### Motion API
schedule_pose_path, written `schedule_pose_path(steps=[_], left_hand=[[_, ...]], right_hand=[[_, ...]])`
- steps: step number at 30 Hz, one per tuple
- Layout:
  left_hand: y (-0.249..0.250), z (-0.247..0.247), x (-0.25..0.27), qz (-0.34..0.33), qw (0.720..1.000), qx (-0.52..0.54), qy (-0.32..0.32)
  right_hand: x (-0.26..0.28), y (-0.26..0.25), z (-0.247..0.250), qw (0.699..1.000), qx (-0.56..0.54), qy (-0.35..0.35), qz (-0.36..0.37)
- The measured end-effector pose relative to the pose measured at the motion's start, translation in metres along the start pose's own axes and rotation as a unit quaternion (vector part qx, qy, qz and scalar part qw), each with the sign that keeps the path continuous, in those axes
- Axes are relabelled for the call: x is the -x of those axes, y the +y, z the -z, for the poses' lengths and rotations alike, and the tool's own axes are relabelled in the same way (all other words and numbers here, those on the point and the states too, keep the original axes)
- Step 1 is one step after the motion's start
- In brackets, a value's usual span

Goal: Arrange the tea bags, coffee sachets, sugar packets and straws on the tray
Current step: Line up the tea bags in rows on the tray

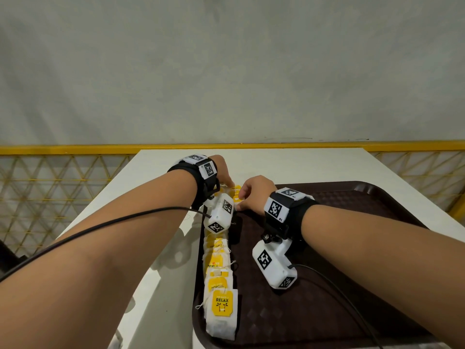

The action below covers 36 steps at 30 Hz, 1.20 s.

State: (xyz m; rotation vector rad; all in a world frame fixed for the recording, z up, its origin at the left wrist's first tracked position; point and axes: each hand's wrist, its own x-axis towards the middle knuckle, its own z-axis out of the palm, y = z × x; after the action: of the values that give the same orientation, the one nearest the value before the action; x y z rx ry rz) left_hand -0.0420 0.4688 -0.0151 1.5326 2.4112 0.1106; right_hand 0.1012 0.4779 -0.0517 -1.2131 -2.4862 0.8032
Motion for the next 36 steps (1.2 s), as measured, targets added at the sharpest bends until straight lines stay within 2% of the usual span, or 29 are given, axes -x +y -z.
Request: schedule_pose_path(steps=[8, 16, 28, 33, 36], left_hand=[[0.001, -0.002, 0.002, -0.01, 0.999, -0.03, -0.004], [0.001, -0.003, 0.004, -0.014, 0.999, -0.031, -0.009], [0.001, -0.001, 0.006, -0.011, 0.999, -0.029, -0.008], [-0.004, 0.009, 0.015, 0.002, 1.0, 0.017, 0.017], [-0.014, 0.012, 0.018, 0.026, 0.997, 0.073, 0.02]], right_hand=[[0.0, 0.0, 0.002, 1.0, 0.018, -0.003, -0.012], [0.002, -0.001, 0.0, 0.999, 0.023, -0.014, 0.02], [-0.005, -0.001, -0.008, 0.999, 0.049, -0.014, 0.0], [-0.003, 0.0, 0.002, 0.999, 0.024, -0.03, -0.008], [-0.003, 0.004, 0.005, 1.0, 0.005, -0.002, -0.017]])
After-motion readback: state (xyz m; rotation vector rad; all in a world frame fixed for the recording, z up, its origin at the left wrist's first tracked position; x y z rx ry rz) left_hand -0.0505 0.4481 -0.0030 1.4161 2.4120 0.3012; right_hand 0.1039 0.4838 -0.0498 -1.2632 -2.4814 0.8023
